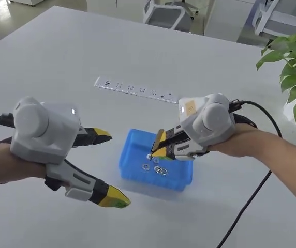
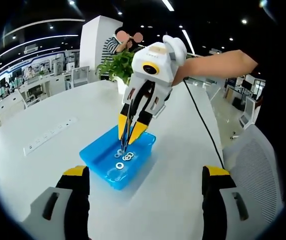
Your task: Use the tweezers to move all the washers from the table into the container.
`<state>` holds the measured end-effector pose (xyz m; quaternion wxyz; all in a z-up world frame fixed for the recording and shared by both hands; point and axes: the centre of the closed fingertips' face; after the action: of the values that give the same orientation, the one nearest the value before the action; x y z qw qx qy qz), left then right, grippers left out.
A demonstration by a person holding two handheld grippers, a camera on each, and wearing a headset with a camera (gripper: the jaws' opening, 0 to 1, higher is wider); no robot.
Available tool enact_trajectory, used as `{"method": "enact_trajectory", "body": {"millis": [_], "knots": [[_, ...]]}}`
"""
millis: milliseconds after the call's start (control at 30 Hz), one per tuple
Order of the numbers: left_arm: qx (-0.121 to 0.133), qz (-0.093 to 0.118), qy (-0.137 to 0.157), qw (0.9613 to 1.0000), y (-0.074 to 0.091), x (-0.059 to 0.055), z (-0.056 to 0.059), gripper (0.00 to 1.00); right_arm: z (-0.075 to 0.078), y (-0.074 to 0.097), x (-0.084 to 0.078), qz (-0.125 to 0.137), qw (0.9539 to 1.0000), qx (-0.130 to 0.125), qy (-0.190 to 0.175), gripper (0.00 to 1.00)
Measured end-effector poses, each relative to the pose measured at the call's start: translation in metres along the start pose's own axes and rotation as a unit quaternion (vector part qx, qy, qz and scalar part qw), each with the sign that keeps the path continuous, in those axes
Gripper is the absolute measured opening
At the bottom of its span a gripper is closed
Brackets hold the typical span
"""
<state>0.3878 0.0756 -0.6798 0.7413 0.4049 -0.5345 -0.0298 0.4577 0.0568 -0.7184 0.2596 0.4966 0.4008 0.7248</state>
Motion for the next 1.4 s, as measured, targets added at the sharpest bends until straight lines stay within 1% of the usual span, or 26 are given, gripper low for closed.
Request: {"method": "enact_trajectory", "body": {"millis": [133, 333, 533, 633, 767, 800, 900, 967, 1033, 1133, 1167, 1300, 1400], "knots": [[0.000, 0.000, -0.001, 1.0000, -0.001, 0.001, -0.002, 0.99, 0.002, -0.006, -0.007, -0.006, 1.0000, 0.001, -0.006, 0.08], [0.001, 0.000, -0.002, 1.0000, -0.001, 0.002, -0.005, 0.98, 0.001, -0.015, -0.014, -0.007, 0.9998, 0.009, -0.017, 0.08], [0.005, -0.002, -0.008, 1.0000, -0.004, 0.004, -0.011, 0.95, -0.002, -0.024, -0.019, -0.011, 0.9996, 0.017, -0.021, 0.08], [0.007, -0.001, -0.011, 0.9999, -0.005, 0.005, -0.014, 0.91, -0.002, -0.027, -0.022, -0.014, 0.9995, 0.019, -0.019, 0.08], [0.017, 0.001, -0.022, 0.9996, -0.007, 0.009, -0.019, 0.82, -0.003, -0.030, -0.025, -0.020, 0.9994, 0.025, -0.017, 0.09], [0.022, 0.001, -0.026, 0.9994, -0.009, 0.010, -0.022, 0.79, -0.004, -0.031, -0.026, -0.020, 0.9993, 0.027, -0.018, 0.09], [0.038, -0.005, -0.037, 0.9986, -0.012, 0.013, -0.031, 0.70, -0.006, -0.033, -0.028, -0.022, 0.9992, 0.030, -0.017, 0.09], [0.040, -0.008, -0.042, 0.9983, -0.015, 0.015, -0.035, 0.61, -0.007, -0.034, -0.029, -0.023, 0.9991, 0.030, -0.018, 0.09], [0.040, -0.006, -0.050, 0.9979, -0.018, 0.019, -0.037, 0.55, -0.007, -0.034, -0.029, -0.022, 0.9991, 0.032, -0.019, 0.09], [0.037, -0.009, -0.059, 0.9975, -0.024, 0.024, -0.039, 0.49, -0.008, -0.035, -0.030, -0.023, 0.9990, 0.032, -0.018, 0.09], [0.033, -0.009, -0.065, 0.9973, -0.026, 0.027, -0.039, 0.47, -0.008, -0.035, -0.030, -0.023, 0.9990, 0.033, -0.018, 0.09], [0.018, -0.013, -0.070, 0.9973, -0.034, 0.032, -0.037, 0.34, -0.009, -0.036, -0.030, -0.024, 0.9990, 0.035, -0.015, 0.09], [0.010, -0.018, -0.079, 0.9966, -0.040, 0.037, -0.035, 0.30, -0.009, -0.037, -0.030, -0.024, 0.9990, 0.036, -0.015, 0.09]]}}
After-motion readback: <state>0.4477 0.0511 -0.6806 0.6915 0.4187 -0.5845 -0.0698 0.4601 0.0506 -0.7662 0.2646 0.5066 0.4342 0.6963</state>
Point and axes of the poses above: the centre of the closed fingertips' face, and the gripper's own axes: y roughly backward along the fingers, z roughly to its right, x roughly out of its top, and after that the axes turned 9 degrees about -z, right-handed
